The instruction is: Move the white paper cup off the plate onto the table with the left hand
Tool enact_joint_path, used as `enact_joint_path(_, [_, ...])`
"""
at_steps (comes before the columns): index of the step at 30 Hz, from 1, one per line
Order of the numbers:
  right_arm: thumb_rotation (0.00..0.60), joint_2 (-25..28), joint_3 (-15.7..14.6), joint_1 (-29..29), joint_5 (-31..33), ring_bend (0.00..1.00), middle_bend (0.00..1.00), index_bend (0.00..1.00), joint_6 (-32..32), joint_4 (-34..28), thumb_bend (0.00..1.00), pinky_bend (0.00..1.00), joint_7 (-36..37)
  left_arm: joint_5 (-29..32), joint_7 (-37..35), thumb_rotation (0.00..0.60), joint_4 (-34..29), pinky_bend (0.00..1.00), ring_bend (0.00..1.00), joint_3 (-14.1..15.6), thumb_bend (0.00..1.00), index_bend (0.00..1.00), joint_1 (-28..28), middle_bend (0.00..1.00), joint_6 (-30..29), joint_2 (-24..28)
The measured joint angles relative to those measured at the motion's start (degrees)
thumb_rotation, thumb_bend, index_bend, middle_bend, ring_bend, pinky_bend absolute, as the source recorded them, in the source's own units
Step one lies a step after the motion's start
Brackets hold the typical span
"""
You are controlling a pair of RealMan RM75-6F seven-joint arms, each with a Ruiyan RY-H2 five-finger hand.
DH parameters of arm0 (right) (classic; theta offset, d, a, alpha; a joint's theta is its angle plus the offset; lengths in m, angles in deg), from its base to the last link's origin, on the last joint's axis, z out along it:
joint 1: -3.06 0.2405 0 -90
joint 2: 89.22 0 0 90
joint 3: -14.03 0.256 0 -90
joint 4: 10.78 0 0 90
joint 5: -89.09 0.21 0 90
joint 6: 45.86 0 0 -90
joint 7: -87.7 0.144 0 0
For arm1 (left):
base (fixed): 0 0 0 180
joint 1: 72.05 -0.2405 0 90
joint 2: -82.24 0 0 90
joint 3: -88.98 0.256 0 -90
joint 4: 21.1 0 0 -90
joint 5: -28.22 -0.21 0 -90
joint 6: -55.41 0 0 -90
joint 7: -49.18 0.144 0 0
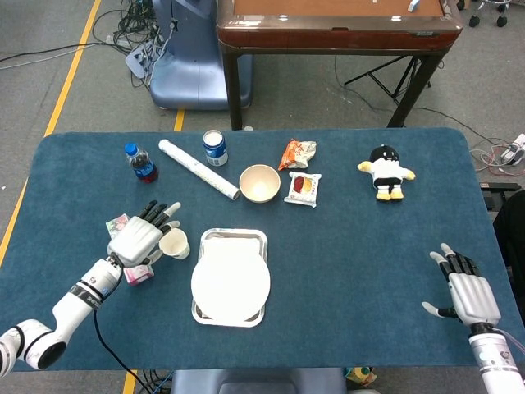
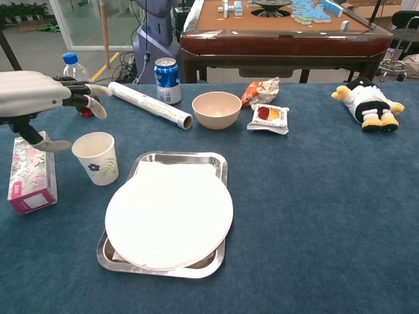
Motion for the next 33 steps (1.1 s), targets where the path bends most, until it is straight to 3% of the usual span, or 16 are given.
enact_joint_path(13, [0.600, 0.72, -0.87, -1.43, -3.66, 0.00, 0.00, 0.00, -3.49, -1.51, 0.22, 0.00, 0.04, -0.70, 9.31, 0.600, -15.63, 0.00, 0.00, 0.83, 0.32, 0.21, -7.11, 0.00, -11.05, 10.39])
enact_joint_path(16, [0.600, 0.98, -1.09, -1.90, -4.79, 0.00, 0.00, 0.00, -4.59, -1.88, 0.22, 0.00, 0.19, -1.36, 9.21, 0.600, -17.89, 0.00, 0.00, 1.29, 0.32, 0.15, -9.83, 0.00, -14.86, 11.86])
enact_joint_path(19, [0.600, 1.28, -1.41, -2.41, -5.97, 0.00, 0.00, 0.00, -5.53, -2.27, 0.22, 0.00, 0.47, -2.10, 6.97, 0.600, -18.58, 0.00, 0.00, 1.73, 0.32, 0.04, -12.94, 0.00, -19.19, 12.50])
enact_joint_path(22, [0.600, 1.48, -1.77, -2.83, -7.13, 0.00, 0.00, 0.00, -6.22, -2.50, 0.22, 0.00, 0.71, -2.11, 3.34, 0.600, -18.44, 0.00, 0.00, 2.37, 0.32, 0.00, -16.53, 0.00, -22.56, 13.01])
enact_joint_path(33, [0.600, 1.04, -3.66, -3.85, -11.78, 0.00, 0.00, 0.00, -7.81, -3.03, 0.22, 0.00, -0.47, -3.84, -9.13, 0.600, -12.39, 0.00, 0.00, 5.68, 0.32, 0.00, -27.67, 0.00, -31.13, 11.68])
